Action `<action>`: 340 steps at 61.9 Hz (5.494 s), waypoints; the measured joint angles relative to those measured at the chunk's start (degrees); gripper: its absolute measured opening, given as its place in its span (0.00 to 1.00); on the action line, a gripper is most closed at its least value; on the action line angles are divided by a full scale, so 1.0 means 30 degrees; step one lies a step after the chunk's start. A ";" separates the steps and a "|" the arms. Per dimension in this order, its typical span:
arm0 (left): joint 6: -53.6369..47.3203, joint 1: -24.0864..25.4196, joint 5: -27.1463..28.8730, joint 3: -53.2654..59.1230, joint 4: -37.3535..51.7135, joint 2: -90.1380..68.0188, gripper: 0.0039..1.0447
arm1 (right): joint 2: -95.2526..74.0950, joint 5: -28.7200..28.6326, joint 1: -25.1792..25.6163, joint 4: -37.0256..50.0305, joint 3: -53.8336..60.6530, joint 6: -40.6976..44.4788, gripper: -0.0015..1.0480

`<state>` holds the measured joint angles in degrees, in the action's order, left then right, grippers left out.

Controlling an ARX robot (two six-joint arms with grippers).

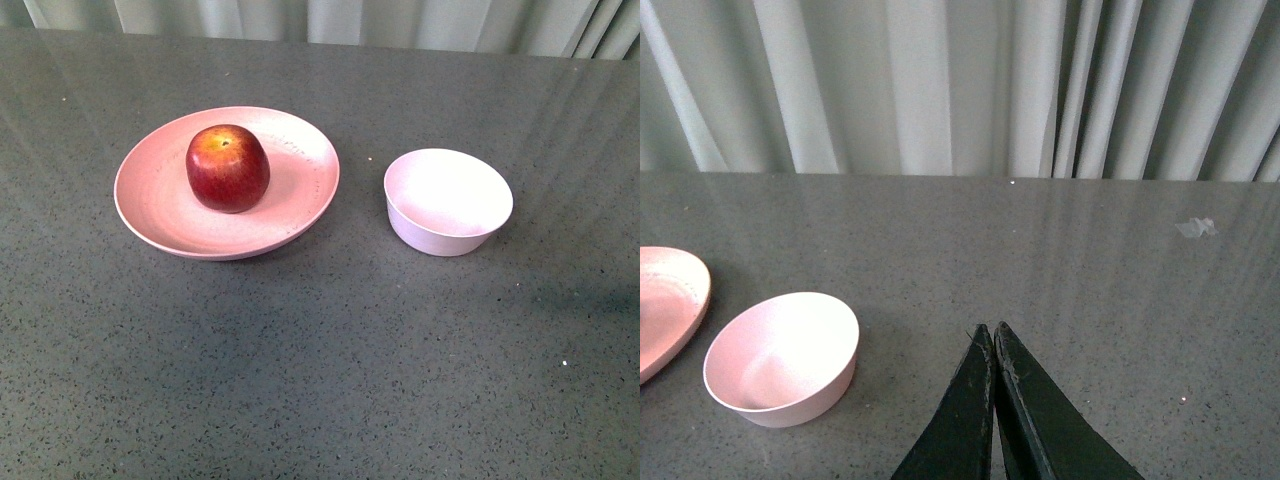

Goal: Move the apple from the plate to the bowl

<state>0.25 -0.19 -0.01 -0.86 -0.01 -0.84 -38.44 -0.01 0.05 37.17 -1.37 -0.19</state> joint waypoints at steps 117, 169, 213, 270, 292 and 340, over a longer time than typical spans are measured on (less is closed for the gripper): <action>0.1872 0.1137 -0.3519 -0.3075 -0.2215 -0.7125 0.92 | 1.2706 0.0007 0.0000 -1.2364 0.0015 0.0015 0.93; 0.1807 -0.3235 -0.0736 -1.1271 1.2021 -3.1132 0.92 | 1.2706 0.0007 0.0000 -1.2364 0.0015 0.0015 0.91; 0.1311 -0.5224 -0.1217 -1.5074 1.1744 -3.5474 0.92 | 1.2706 0.0007 0.0000 -1.2364 0.0015 0.0015 0.91; 0.0984 -0.6426 -0.1129 -1.6866 1.1497 -3.8344 0.92 | 1.2706 0.0007 0.0000 -1.2364 0.0015 0.0015 0.91; 0.0882 -0.6368 -0.0816 -1.7544 1.1030 -3.9525 0.92 | 1.2706 0.0007 0.0000 -1.2364 0.0015 0.0015 0.91; -0.0015 -0.7839 0.0313 -1.7966 1.0622 -3.7405 0.71 | 1.2706 0.0007 0.0000 -1.2364 0.0015 0.0015 0.91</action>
<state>0.21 -23.70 0.93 -54.76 31.86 -113.06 -0.32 0.01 0.05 0.08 -1.32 -0.14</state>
